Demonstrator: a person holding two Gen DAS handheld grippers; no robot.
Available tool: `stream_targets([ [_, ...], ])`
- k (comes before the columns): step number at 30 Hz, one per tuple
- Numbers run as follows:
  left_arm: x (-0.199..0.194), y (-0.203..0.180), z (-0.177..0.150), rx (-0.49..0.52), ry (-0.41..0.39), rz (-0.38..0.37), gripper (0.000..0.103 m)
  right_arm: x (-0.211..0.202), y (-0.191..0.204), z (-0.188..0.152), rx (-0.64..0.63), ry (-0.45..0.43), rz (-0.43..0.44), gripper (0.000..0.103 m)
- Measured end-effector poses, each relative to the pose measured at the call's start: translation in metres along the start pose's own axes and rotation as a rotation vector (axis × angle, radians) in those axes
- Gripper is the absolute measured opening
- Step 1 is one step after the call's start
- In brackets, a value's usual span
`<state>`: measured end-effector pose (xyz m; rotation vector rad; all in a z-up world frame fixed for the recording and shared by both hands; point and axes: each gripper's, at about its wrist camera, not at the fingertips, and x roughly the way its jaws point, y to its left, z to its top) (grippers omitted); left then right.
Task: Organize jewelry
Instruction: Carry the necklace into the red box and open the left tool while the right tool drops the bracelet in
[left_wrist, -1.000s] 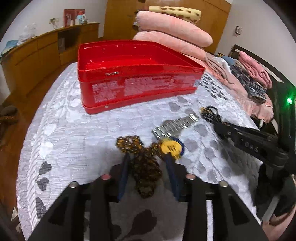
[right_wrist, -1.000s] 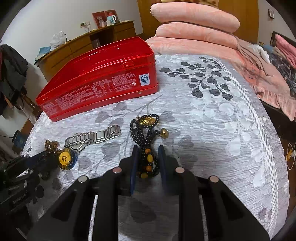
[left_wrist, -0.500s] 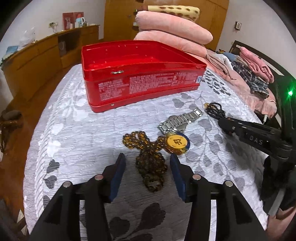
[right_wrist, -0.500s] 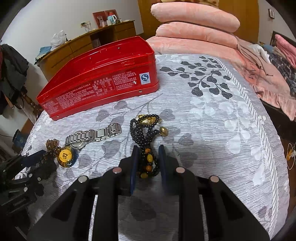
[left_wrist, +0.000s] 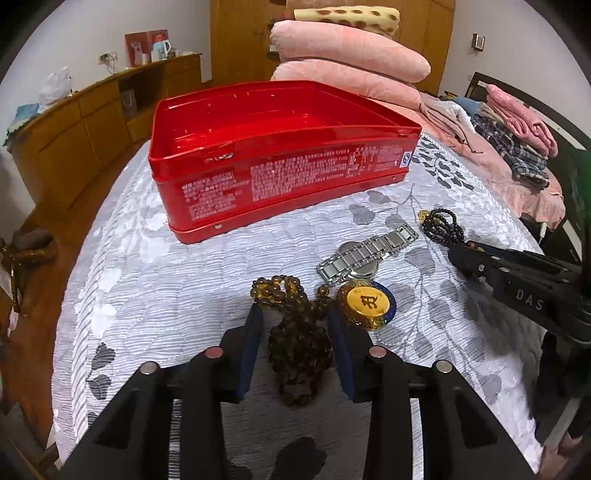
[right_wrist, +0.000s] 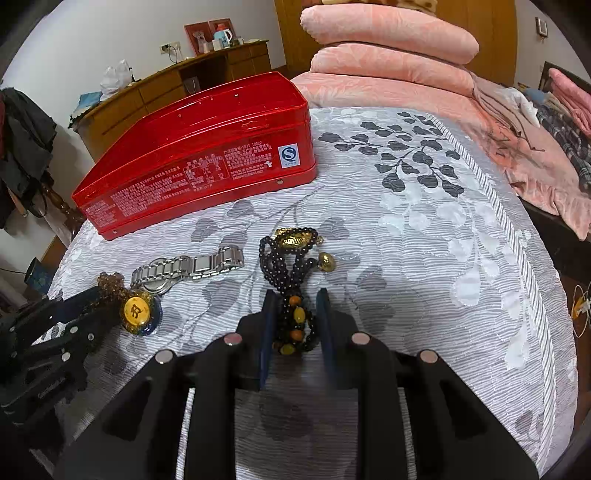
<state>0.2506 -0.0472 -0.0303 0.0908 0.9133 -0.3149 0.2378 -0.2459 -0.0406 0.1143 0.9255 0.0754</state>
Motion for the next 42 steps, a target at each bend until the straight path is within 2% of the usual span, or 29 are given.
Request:
stream_targets([
  [3, -0.002, -0.003, -0.001, 0.001, -0.009, 0.002, 0.024, 0.000, 0.000, 0.000, -0.001, 0.000, -0.001, 0.022],
  [7, -0.005, -0.002, -0.002, -0.031, -0.022, -0.014, 0.020, 0.000, 0.002, 0.000, -0.014, -0.001, -0.011, 0.019],
  [15, -0.026, 0.011, -0.010, -0.115, -0.073, -0.050, 0.020, -0.016, -0.001, -0.005, -0.011, -0.022, 0.006, 0.014],
  [21, -0.041, 0.011, -0.008, -0.130, -0.115, -0.070, 0.019, -0.040, 0.000, -0.008, -0.018, -0.061, 0.030, 0.014],
  [29, -0.061, 0.011, 0.005, -0.137, -0.187, -0.065, 0.019, -0.060, 0.008, 0.004, -0.031, -0.105, 0.061, 0.014],
  [33, -0.070, 0.012, 0.011, -0.134, -0.220, -0.035, 0.019, -0.061, 0.013, 0.010, -0.029, -0.115, 0.064, 0.014],
  [42, -0.074, 0.016, 0.027, -0.134, -0.241, -0.018, 0.019, -0.066, 0.028, 0.027, -0.069, -0.136, 0.059, 0.014],
])
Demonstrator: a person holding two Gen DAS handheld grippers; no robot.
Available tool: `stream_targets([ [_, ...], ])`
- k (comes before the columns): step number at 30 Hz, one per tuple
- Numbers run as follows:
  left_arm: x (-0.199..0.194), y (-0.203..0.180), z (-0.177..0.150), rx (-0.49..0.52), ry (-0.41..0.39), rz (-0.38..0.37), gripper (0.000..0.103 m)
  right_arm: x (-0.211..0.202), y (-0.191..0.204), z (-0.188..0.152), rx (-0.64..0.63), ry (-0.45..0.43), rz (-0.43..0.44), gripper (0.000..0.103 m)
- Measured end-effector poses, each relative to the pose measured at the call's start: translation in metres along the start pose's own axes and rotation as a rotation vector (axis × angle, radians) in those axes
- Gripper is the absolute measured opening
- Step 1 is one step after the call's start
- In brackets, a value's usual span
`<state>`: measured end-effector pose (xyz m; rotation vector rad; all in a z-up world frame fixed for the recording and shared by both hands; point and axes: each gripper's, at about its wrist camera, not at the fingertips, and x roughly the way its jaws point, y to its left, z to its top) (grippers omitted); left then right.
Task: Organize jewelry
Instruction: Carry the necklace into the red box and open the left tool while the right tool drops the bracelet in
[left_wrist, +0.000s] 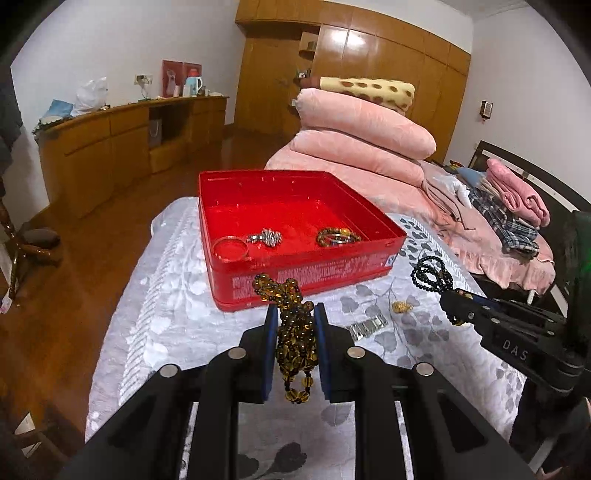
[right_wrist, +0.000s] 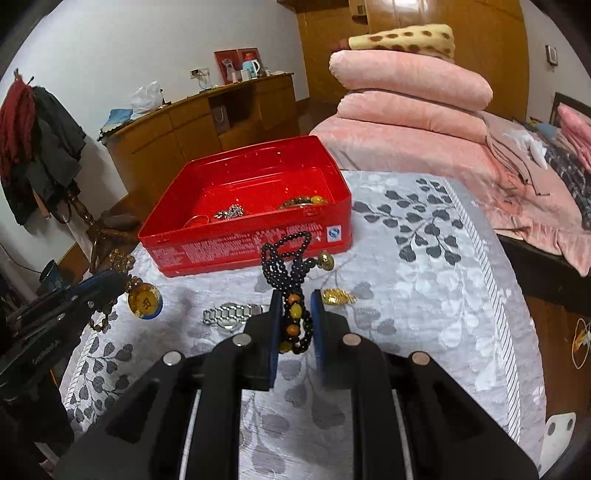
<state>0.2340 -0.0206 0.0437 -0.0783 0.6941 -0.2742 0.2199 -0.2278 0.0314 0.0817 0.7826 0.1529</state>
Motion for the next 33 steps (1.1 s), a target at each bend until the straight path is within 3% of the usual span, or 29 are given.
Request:
stream_targets([
  [10, 0.006, -0.001, 0.047, 0.011, -0.063, 0.016, 0.019, 0.005, 0.008, 0.043, -0.041, -0.045, 0.013, 0.014],
  [16, 0.032, 0.003, 0.081, 0.003, -0.083, 0.058, 0.019, 0.019, 0.008, 0.082, -0.053, -0.066, 0.016, 0.014],
  [23, 0.071, 0.013, 0.097, -0.003, -0.053, 0.086, 0.019, 0.055, 0.007, 0.115, -0.054, -0.042, 0.027, 0.014],
  [33, 0.121, 0.025, 0.104, -0.014, 0.020, 0.097, 0.020, 0.108, 0.006, 0.133, -0.066, 0.018, 0.022, 0.016],
])
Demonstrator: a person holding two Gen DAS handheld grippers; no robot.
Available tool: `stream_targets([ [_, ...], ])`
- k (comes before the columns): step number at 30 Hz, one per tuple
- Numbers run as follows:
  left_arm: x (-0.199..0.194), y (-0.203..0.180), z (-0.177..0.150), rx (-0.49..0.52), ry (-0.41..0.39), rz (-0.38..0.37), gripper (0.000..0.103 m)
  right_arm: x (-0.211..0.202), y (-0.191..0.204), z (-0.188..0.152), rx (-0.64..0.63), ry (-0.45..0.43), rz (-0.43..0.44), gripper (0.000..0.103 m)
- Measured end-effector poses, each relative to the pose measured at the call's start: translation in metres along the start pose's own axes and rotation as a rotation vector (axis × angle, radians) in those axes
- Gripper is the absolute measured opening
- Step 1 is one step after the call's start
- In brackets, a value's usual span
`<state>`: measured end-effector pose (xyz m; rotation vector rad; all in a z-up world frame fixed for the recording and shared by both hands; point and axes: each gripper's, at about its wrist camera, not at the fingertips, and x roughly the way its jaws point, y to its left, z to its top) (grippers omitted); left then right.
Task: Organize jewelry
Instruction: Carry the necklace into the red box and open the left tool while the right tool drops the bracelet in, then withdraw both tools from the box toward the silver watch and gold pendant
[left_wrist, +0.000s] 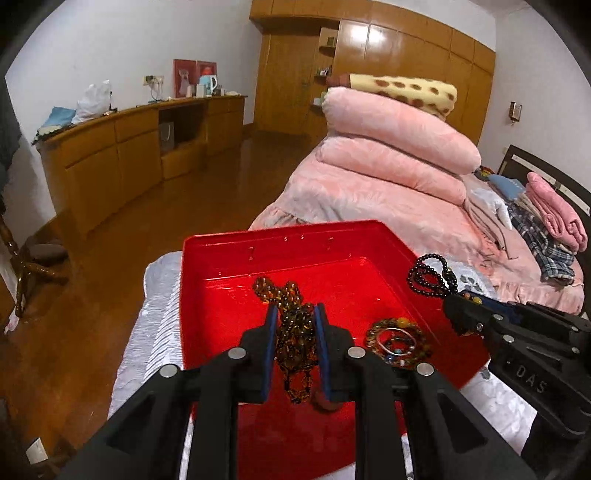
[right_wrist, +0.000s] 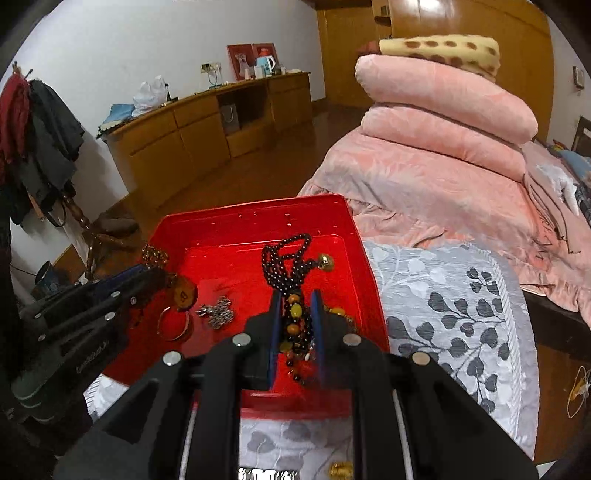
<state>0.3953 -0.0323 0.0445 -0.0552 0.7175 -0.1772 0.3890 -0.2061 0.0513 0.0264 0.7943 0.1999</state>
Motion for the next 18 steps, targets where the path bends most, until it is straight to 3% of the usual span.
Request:
stream_targets([
  [1, 0.003, 0.001, 0.000, -0.001, 0.006, 0.005, 0.020, 0.004, 0.000, 0.001, -0.007, 0.002, -0.005, 0.019],
  [2, 0.005, 0.001, 0.000, -0.004, 0.010, 0.005, 0.021, 0.006, 0.000, 0.001, -0.012, 0.001, -0.011, 0.041],
  [3, 0.006, 0.002, 0.000, -0.006, 0.007, 0.004, 0.027, 0.007, -0.001, 0.000, -0.010, -0.005, -0.022, 0.055],
  [4, 0.005, 0.004, 0.000, -0.007, 0.003, 0.008, 0.032, 0.006, -0.002, -0.001, -0.011, -0.021, -0.028, 0.063],
  [5, 0.003, 0.004, -0.001, -0.009, -0.010, 0.011, 0.043, 0.005, -0.001, -0.003, -0.020, -0.028, -0.038, 0.062],
  [6, 0.001, 0.005, -0.001, -0.009, -0.017, 0.019, 0.045, 0.006, -0.001, -0.004, -0.024, -0.026, -0.043, 0.061],
  [10, -0.007, 0.008, -0.001, -0.015, -0.033, 0.012, 0.046, 0.000, -0.005, -0.007, -0.016, -0.035, -0.046, 0.061],
  [13, -0.020, 0.009, -0.002, -0.017, -0.060, 0.016, 0.053, -0.014, -0.008, -0.011, -0.009, -0.061, -0.049, 0.061],
  [16, -0.038, 0.011, -0.006, -0.023, -0.087, 0.011, 0.058, -0.029, -0.014, -0.016, 0.009, -0.078, -0.044, 0.065],
  [18, -0.050, 0.011, -0.009, -0.022, -0.106, 0.013, 0.070, -0.040, -0.018, -0.022, 0.022, -0.089, -0.040, 0.074],
])
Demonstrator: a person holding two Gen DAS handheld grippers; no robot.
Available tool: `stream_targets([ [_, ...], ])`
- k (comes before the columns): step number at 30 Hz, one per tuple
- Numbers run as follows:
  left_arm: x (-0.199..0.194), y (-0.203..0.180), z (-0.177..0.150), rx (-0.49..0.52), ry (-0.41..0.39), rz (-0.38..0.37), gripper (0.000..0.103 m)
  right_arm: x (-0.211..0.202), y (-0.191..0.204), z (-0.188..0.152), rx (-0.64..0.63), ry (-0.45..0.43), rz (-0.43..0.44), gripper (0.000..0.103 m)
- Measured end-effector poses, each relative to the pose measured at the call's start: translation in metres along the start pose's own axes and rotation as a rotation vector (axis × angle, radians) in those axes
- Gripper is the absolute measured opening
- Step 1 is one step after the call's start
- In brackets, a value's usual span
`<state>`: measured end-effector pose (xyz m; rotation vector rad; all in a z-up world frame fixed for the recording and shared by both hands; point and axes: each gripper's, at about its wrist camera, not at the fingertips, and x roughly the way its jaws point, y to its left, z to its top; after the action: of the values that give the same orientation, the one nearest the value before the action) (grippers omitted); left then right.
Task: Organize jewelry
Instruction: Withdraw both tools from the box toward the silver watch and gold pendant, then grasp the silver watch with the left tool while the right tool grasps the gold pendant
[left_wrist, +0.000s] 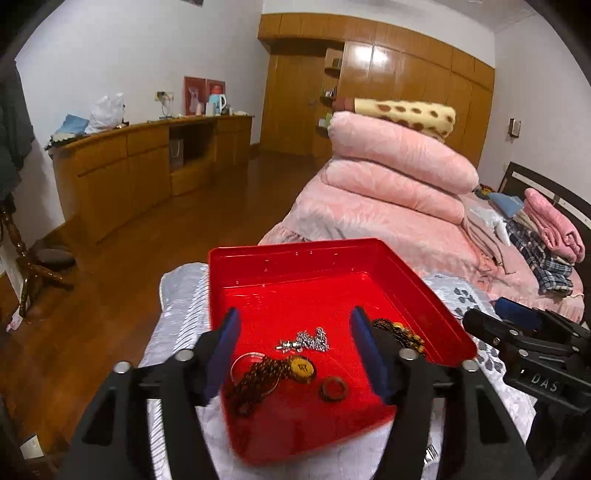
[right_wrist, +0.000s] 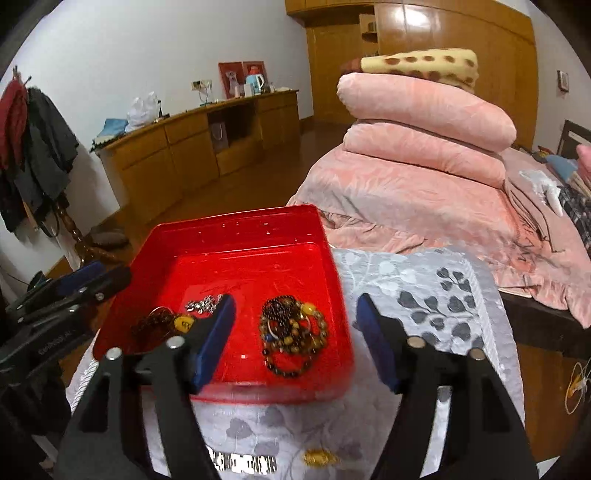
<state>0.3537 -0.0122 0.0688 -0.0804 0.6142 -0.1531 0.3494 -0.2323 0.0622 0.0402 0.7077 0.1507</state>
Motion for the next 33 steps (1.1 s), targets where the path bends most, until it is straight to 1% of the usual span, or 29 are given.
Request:
stream_targets([
  [3, -0.020, 0.000, -0.007, 0.004, -0.031, 0.015, 0.080, -0.015, -0.007, -0.012, 0.006, -0.010, -0.004, 0.077],
  [4, -0.026, 0.000, -0.010, 0.009, -0.033, 0.015, 0.081, -0.020, -0.008, -0.017, 0.003, -0.011, -0.002, 0.078],
  [6, -0.036, -0.002, -0.017, 0.023, -0.035, 0.010, 0.085, -0.026, -0.010, -0.028, -0.006, -0.008, -0.003, 0.084],
  [8, -0.043, -0.005, -0.028, 0.044, -0.030, 0.015, 0.089, -0.031, -0.011, -0.042, -0.017, 0.006, -0.007, 0.085],
  [10, -0.048, -0.009, -0.038, 0.055, -0.017, 0.018, 0.090, -0.033, -0.011, -0.053, -0.026, 0.018, -0.006, 0.085],
  [14, -0.052, -0.016, -0.058, 0.065, 0.017, -0.009, 0.090, -0.032, -0.013, -0.077, -0.032, 0.049, -0.006, 0.085],
  [16, -0.053, -0.019, -0.067, 0.061, 0.034, -0.014, 0.090, -0.029, -0.013, -0.086, -0.034, 0.067, -0.002, 0.081],
  [18, -0.050, -0.021, -0.076, 0.043, 0.057, -0.015, 0.090, -0.023, -0.015, -0.092, -0.028, 0.092, 0.001, 0.071],
  [19, -0.048, -0.022, -0.081, 0.038, 0.065, -0.017, 0.090, -0.020, -0.017, -0.094, -0.019, 0.105, 0.006, 0.069],
  [21, -0.043, -0.025, -0.089, 0.035, 0.087, -0.009, 0.090, -0.013, -0.019, -0.100, -0.001, 0.131, 0.012, 0.061],
  [26, -0.031, -0.031, -0.105, 0.061, 0.117, 0.018, 0.090, 0.002, -0.021, -0.111, 0.010, 0.179, -0.004, 0.054],
  [31, -0.024, -0.027, -0.110, 0.042, 0.141, 0.015, 0.090, 0.010, -0.017, -0.115, -0.009, 0.208, -0.019, 0.053],
  [33, -0.022, -0.026, -0.112, 0.041, 0.146, 0.013, 0.090, 0.016, -0.014, -0.117, -0.021, 0.228, -0.026, 0.051],
])
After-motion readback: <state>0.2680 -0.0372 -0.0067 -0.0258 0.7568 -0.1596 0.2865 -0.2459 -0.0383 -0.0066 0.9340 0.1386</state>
